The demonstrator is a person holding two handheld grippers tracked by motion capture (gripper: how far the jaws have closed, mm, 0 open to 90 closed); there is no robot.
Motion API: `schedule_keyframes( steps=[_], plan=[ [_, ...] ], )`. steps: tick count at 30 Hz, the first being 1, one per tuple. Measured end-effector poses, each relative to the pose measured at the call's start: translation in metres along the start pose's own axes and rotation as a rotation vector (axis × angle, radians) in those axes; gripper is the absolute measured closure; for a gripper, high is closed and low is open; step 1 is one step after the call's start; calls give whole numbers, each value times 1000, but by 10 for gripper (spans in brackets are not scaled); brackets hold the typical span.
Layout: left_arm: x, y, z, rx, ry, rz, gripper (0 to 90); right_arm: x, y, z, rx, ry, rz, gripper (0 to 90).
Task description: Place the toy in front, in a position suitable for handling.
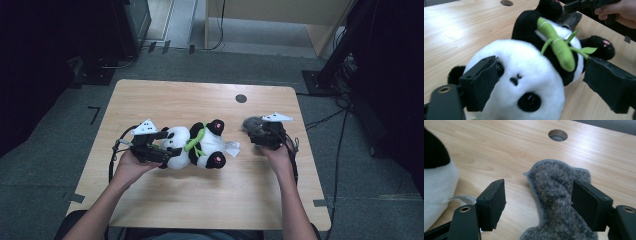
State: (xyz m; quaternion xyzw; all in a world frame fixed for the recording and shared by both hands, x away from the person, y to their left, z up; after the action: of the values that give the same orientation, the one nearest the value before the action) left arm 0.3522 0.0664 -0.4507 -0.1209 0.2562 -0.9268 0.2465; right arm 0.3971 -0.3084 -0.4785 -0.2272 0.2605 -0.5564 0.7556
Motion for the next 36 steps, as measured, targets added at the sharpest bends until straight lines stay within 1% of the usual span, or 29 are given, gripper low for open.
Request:
schedule_keyframes(
  steps=[2, 3, 5, 6, 8, 9, 11, 13, 15, 16, 17, 18, 20, 23, 24, 25, 27, 31, 34, 36],
  plan=[
    [-4, 0, -6, -7, -14, -4, 35, 5, 2, 3, 8, 3, -9, 284],
    [-6, 0, -8, -7, -15, 1, 12, 7, 3, 4, 6, 2, -15, 295],
    [-8, 0, -14, -17, -9, 18, 13, 12, 7, 4, -4, -5, -25, 306],
    [-9, 0, -16, -17, -10, 9, 13, 14, 8, 4, -5, -5, -32, 308],
    [-11, 0, -20, -16, -20, 12, 13, 17, 11, 3, 2, 11, -23, 335],
    [-11, 0, -21, -14, -19, 15, 13, 18, 12, 3, -1, 14, -19, 335],
    [-11, 0, -25, -12, -1, 40, 13, 20, 16, 1, -5, 15, -26, 338],
    [-11, 0, -27, -4, 10, 47, 13, 22, 20, -1, -16, 21, -25, 338],
    [-11, 1, -28, 4, 10, 45, 13, 23, 21, -2, -23, 22, -29, 338],
    [-11, 2, -29, 10, 9, 36, 13, 25, 23, -3, -29, 24, -32, 338],
    [-10, 7, -32, 0, -2, 7, 13, 27, 24, -5, -34, 40, -26, 337],
    [-10, 7, -32, 0, -2, 7, 13, 29, 24, -5, -34, 47, -25, 337],
    [-9, 13, -35, -10, 17, 27, 13, 31, 24, -6, -37, 51, -29, 333],
    [-10, 16, -35, -7, 20, 35, 13, 35, 26, -9, -51, 61, -31, 333],
    [-10, 19, -37, -15, 29, 55, 13, 36, 28, -10, -57, 60, -36, 335],
    [-10, 22, -38, -19, 40, 67, 13, 37, 29, -11, -63, 62, -37, 348],
    [-9, 25, -40, -10, 54, 93, 10, 38, 31, -12, -70, 64, -31, 368],
    [-13, 28, -41, 17, 22, 91, 9, 37, 35, -14, -85, 57, -23, 409],
    [-13, 29, -42, 28, 26, 97, 9, 37, 39, -17, -107, 67, -11, 411],
    [-12, 31, -44, 18, 26, 98, 0, 38, 41, -19, -123, 74, -3, 417]
  ],
)
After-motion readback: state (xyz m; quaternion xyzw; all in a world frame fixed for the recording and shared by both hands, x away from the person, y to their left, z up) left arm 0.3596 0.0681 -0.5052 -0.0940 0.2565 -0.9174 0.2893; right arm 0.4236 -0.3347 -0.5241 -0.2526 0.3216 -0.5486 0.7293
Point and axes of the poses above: each handheld gripper's, and its own axes: y roughly forward along the jaws, z roughly out of its top, x roughly to its right, the point moved 4 cm from there along y, roughly forward along the jaws, and after that the axes turned 9 degrees about y, right-handed, at the moved point
